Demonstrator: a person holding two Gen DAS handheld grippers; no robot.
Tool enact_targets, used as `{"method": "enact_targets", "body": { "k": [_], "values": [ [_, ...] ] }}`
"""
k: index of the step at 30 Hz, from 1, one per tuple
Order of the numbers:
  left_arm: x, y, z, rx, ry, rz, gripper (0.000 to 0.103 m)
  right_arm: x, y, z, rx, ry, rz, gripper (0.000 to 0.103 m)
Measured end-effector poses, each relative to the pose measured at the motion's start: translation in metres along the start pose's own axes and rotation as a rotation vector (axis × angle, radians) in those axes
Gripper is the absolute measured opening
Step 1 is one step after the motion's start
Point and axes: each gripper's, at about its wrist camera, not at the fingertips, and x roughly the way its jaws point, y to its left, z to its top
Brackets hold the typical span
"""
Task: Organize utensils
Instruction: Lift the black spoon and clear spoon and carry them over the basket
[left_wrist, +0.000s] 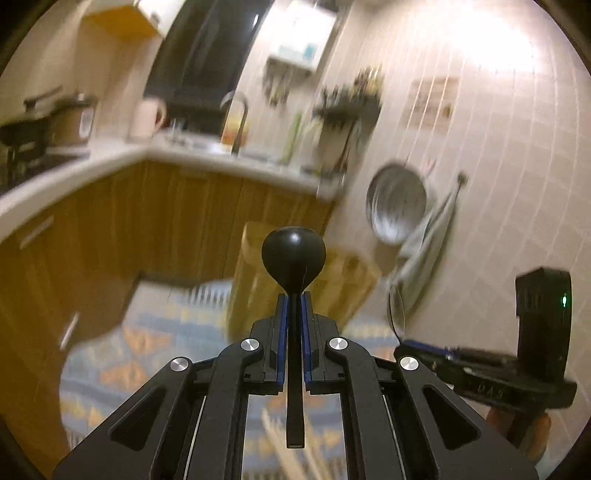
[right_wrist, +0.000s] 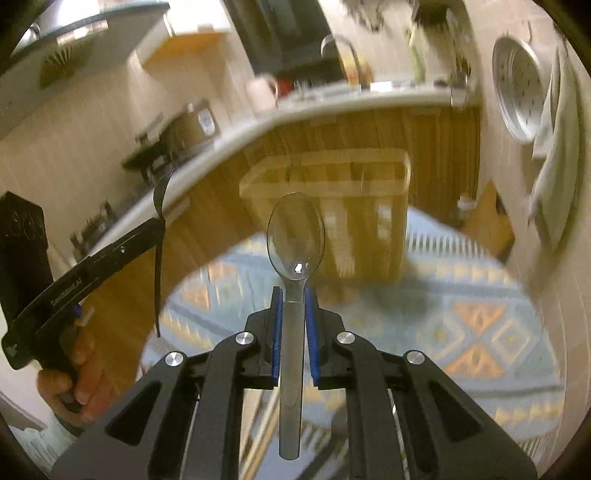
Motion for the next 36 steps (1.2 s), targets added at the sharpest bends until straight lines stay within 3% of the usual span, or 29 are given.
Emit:
{"method": "enact_targets", "body": {
  "k": [7, 13, 15, 22, 27, 36],
  "values": [
    [0.029, -0.015, 0.055, 0.028, -0.197, -0.054, 0.005, -0.008, -0.023, 0.069, 0.009, -0.233, -0.023, 0.010],
    [0.069, -0.016, 0.074, 0.025, -0.244, -0.072, 0.005, 0.002, -0.045, 0.114, 0.004, -0.361, -0.050, 0.010],
    [0.079, -0.012, 0.076, 0.019, -0.244, -0.067, 0.005, 0.011, -0.053, 0.125, -0.006, -0.401, -0.102, 0.010],
    [0.112, 0.010, 0.071, -0.021, -0.227, -0.048, 0.005, 0.049, -0.073, 0.137, 0.001, -0.397, -0.112, 0.010],
    [0.130, 0.018, 0.066, -0.024, -0.217, -0.036, 0.005, 0.070, -0.064, 0.132, -0.063, -0.402, -0.164, 0.010],
    [0.143, 0.025, 0.053, -0.007, -0.213, -0.004, 0.005, 0.089, -0.065, 0.117, -0.093, -0.400, -0.174, 0.010]
  ]
}}
